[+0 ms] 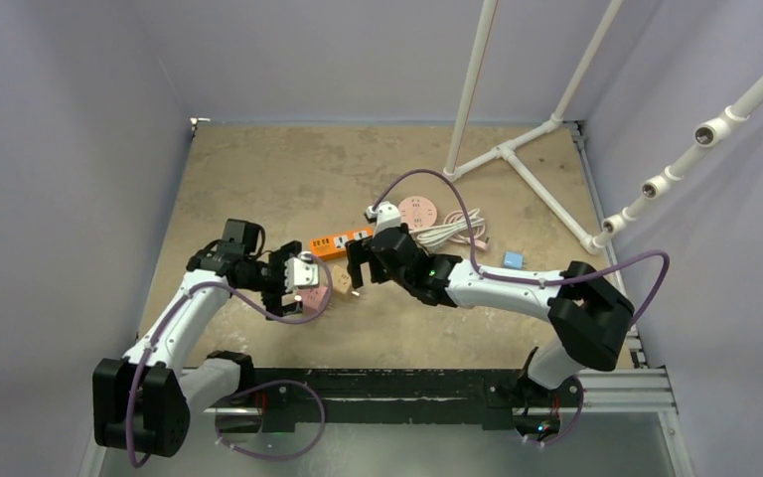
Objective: Insert the plug
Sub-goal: Pick up the plug from the center of the board.
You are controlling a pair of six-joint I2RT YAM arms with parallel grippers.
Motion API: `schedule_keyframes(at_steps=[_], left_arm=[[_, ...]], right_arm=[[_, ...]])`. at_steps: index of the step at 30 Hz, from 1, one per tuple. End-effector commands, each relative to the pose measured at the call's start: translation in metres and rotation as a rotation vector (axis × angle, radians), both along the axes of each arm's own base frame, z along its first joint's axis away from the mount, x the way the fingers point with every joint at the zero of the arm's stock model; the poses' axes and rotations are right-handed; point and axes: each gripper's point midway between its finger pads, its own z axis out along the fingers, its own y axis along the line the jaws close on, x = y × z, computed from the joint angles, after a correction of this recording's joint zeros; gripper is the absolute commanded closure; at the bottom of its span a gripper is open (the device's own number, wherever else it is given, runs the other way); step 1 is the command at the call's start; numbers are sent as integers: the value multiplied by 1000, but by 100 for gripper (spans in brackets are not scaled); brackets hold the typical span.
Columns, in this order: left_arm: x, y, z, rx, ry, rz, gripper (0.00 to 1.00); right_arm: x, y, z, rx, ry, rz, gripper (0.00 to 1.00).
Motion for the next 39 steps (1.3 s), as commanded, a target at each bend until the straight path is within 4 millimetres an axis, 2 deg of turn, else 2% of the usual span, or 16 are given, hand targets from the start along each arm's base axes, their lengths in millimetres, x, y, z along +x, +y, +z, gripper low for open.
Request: schedule_keyframes(at_steps=[1, 8, 15, 18, 23, 24, 26, 27, 30, 33, 36, 39], left_arm=[[10, -4, -3, 40, -151, -147, 1], [21, -17, -9, 55, -256, -243, 1], [4, -23, -30, 107, -183, -373, 2], [-10, -20, -42, 144, -139, -437, 13], [-19, -21, -42, 150, -115, -487, 48], [-19, -23, -39, 141, -122, -489, 60], [-18, -26, -32, 119, -132, -471, 91], [-17, -28, -25, 105, -155, -458, 100], [-21, -31, 0, 69, -230, -444, 100], [-24, -40, 42, -1, -387, -455, 100], [-25, -46, 88, -42, -643, -509, 100], [-29, -52, 123, -48, -921, -597, 100]], right_arm=[[-10, 13, 22, 70, -3, 80, 1], [-19, 11, 25, 74, 14, 113, 1], [-22, 3, 41, 92, 0, 112, 1], [-23, -3, 46, 103, 0, 104, 1], [-20, -12, 54, 130, -5, 92, 1], [-19, -14, 54, 133, -5, 93, 1], [-18, -15, 60, 146, -10, 98, 1], [-18, -15, 63, 154, -11, 105, 1], [-17, -14, 79, 192, -27, 132, 1], [-19, -11, 111, 266, -60, 203, 1], [-30, -5, 145, 344, -82, 319, 1], [-46, 4, 185, 430, -133, 451, 1]])
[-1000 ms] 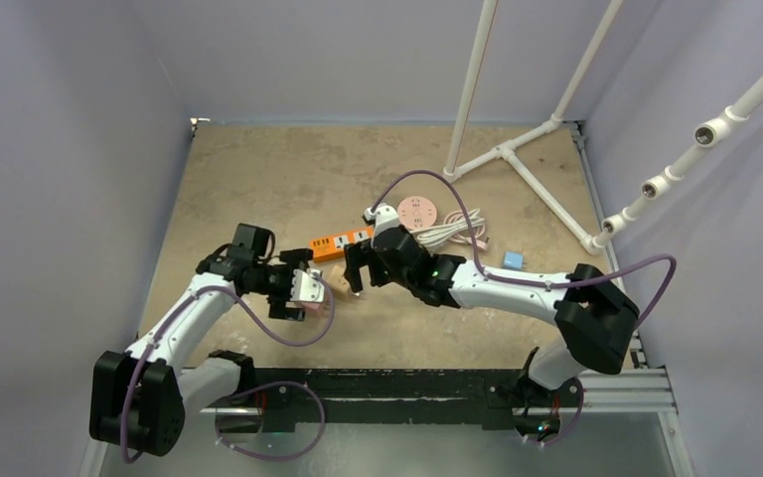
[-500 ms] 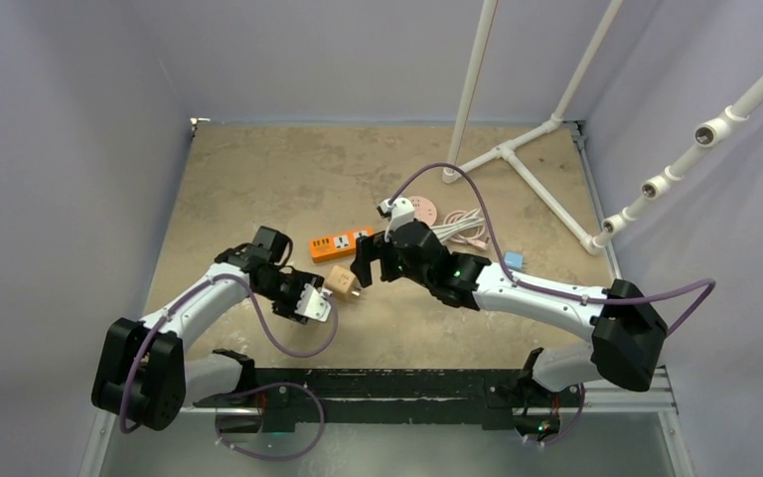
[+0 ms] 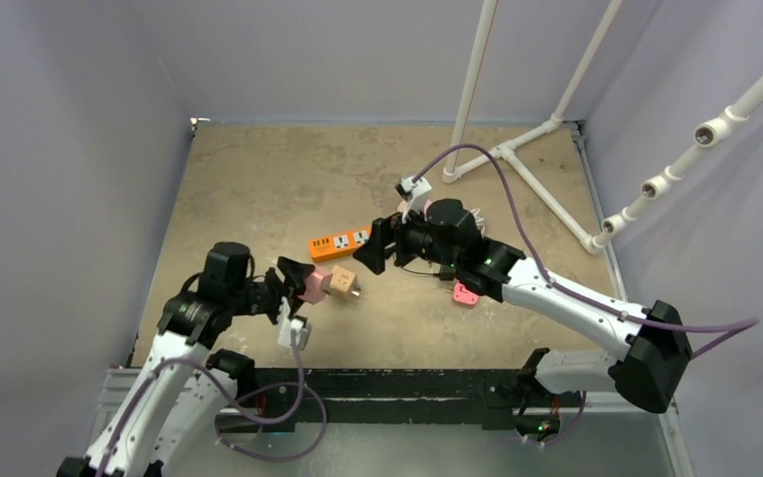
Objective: Insert the plug
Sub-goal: Pick up the plug from the center of the board.
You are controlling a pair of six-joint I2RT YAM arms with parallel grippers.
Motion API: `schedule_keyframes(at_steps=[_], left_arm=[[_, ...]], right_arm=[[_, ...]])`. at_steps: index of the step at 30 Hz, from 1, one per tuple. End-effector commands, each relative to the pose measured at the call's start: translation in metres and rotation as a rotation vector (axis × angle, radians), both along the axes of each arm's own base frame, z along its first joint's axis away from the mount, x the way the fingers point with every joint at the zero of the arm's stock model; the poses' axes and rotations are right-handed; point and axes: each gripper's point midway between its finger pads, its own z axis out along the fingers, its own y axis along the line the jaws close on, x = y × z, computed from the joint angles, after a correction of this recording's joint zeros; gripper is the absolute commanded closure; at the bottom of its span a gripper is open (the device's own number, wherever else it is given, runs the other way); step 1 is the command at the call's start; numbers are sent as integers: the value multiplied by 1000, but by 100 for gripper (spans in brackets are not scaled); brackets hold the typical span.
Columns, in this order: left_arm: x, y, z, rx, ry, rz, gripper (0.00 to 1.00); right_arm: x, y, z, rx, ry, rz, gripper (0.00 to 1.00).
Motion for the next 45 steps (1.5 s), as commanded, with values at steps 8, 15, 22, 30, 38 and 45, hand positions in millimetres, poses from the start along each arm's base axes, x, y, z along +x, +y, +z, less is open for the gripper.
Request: schedule_keyframes(at_steps=[8, 15, 22, 30, 38, 45], left_arm=[[-31, -42, 115, -172, -862, -463, 100], [-48, -53, 135, -187, -1158, -621, 100], [-61, -59, 153, -198, -1332, -733, 100], [-73, -62, 172, -212, -1463, -807, 100], [-66, -64, 184, -202, -1540, -805, 100], [-60, -67, 183, -203, -1552, -807, 100]], right_arm=[[-63, 37, 123, 272, -136, 476, 1], [-82, 35, 114, 270, -94, 569, 1], [-90, 36, 101, 304, -30, 601, 1], [-91, 31, 119, 407, 0, 657, 1], [-101, 34, 91, 466, 177, 671, 1], [-104, 38, 102, 511, 213, 704, 1]])
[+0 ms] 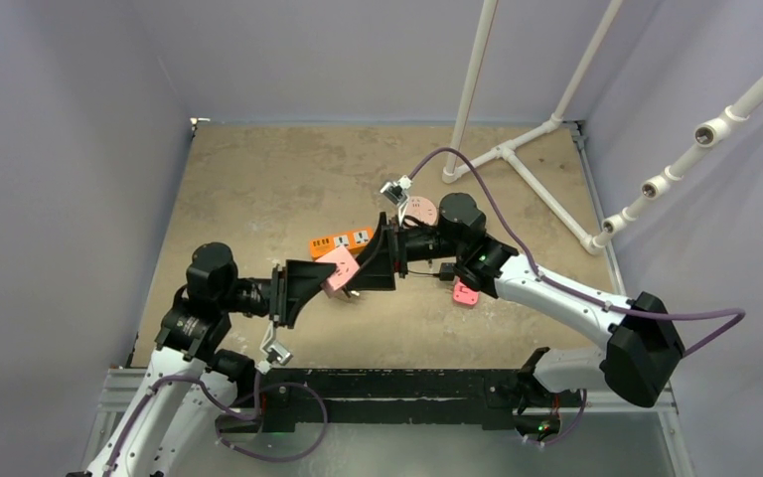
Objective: Insert the plug
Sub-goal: Pick up the plug from the center of the board.
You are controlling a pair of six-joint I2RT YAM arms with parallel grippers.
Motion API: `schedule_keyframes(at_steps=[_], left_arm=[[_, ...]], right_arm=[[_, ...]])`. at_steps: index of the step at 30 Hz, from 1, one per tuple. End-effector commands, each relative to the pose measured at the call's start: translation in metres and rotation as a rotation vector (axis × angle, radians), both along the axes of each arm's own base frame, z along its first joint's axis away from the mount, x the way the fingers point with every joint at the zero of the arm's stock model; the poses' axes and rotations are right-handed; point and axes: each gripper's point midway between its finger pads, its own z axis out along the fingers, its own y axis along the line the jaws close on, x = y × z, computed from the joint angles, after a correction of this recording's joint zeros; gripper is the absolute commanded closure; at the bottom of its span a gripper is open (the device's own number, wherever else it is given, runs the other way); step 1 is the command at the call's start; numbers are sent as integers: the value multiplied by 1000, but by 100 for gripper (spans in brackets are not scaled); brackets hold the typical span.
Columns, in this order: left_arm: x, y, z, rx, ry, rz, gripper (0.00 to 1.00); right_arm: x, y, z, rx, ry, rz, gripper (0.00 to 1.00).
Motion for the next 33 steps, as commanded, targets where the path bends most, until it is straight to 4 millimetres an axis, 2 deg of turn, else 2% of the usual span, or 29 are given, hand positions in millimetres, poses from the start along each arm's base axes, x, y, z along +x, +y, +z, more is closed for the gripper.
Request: schedule_keyframes(at_steps=[1, 6, 11, 15, 18, 19, 20, 21, 24, 26, 28, 33], left_arm=[[-26, -5, 46, -33, -720, -115, 100], [-28, -4, 44, -33, -724, -113, 100], [-29, -3, 43, -33, -724, -113, 100], [-28, -4, 42, -33, -724, -113, 100], [-29, -3, 38, -33, -714, -118, 100], [-29, -3, 36, -29, -709, -115, 93], [-27, -3, 33, -21, -697, -108, 80], [-26, -3, 31, -11, -679, -101, 62], [-17, -1, 23, 40, -611, -57, 23], [-8, 4, 15, 93, -530, -1, 4], [-3, 8, 12, 106, -427, 47, 1], [3, 22, 9, 85, -135, 181, 1]], right_arm=[[-9, 1, 30, 96, -6, 59, 1], [-10, 4, 36, 142, 23, 90, 4], [-8, 9, 34, 136, 63, 113, 18], [-8, 10, 36, 142, 88, 114, 33], [-8, 10, 36, 144, 97, 117, 57], [-7, 10, 38, 146, 97, 114, 68], [-6, 10, 40, 149, 97, 103, 77], [-2, 9, 40, 147, 96, 85, 84], [11, 9, 39, 118, 78, 28, 90], [22, 9, 43, 96, 20, -14, 93], [33, 6, 47, 78, -20, -68, 96], [59, 1, 50, -7, -137, -219, 100]])
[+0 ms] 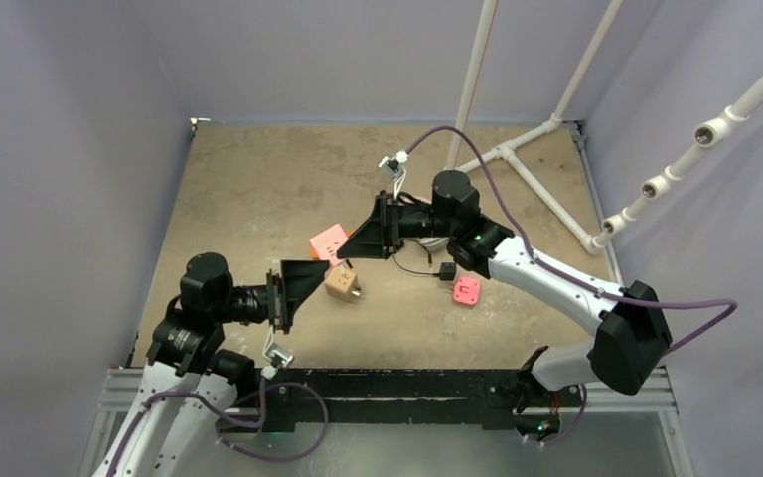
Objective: Insert the plug
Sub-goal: Pick up the plug from the center of the board.
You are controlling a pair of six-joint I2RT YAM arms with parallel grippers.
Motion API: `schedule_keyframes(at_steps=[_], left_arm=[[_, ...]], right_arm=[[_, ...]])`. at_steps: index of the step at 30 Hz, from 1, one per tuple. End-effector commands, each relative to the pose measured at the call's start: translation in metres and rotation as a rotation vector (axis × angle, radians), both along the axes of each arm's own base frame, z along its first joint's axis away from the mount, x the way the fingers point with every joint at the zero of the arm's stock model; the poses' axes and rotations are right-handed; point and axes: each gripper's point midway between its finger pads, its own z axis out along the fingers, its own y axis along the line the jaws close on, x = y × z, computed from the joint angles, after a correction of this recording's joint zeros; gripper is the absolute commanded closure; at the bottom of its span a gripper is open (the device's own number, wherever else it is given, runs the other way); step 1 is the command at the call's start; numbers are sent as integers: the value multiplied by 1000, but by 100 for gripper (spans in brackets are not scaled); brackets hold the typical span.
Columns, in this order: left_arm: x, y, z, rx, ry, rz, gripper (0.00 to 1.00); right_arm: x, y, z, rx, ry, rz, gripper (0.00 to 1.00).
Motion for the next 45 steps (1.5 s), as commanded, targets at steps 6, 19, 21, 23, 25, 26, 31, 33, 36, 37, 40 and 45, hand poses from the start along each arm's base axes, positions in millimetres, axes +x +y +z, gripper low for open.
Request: schedule_keyframes(at_steps=[6, 19, 21, 23, 25, 26, 31, 33, 36, 37, 40, 45], left_arm=[[9, 28, 77, -342, 397, 261, 1], [24, 20, 74, -406, 886, 332, 1], [29, 17, 75, -406, 884, 329, 1], [36, 15, 80, -428, 890, 325, 1], [41, 14, 82, -422, 875, 326, 1], [44, 14, 81, -413, 856, 330, 1], [45, 14, 73, -379, 826, 334, 3], [42, 13, 72, -365, 813, 320, 9], [44, 13, 75, -370, 807, 322, 21], [45, 13, 77, -372, 805, 323, 23], [43, 11, 79, -358, 816, 310, 25], [40, 12, 67, -296, 825, 320, 37]], right_arm=[[37, -22, 36, -49, -282, -256, 100], [44, -6, 76, -7, -387, -322, 100], [40, -1, 76, -10, -384, -319, 100], [37, 3, 77, -7, -384, -312, 100], [35, 5, 78, -2, -383, -307, 100], [34, 5, 78, 1, -382, -305, 100], [30, 7, 74, 3, -370, -295, 100], [28, 10, 70, 4, -363, -285, 100], [23, 16, 61, -5, -347, -267, 100], [21, 18, 59, -5, -342, -260, 100], [16, 24, 56, 3, -330, -247, 100], [8, 31, 56, 10, -329, -243, 100]])
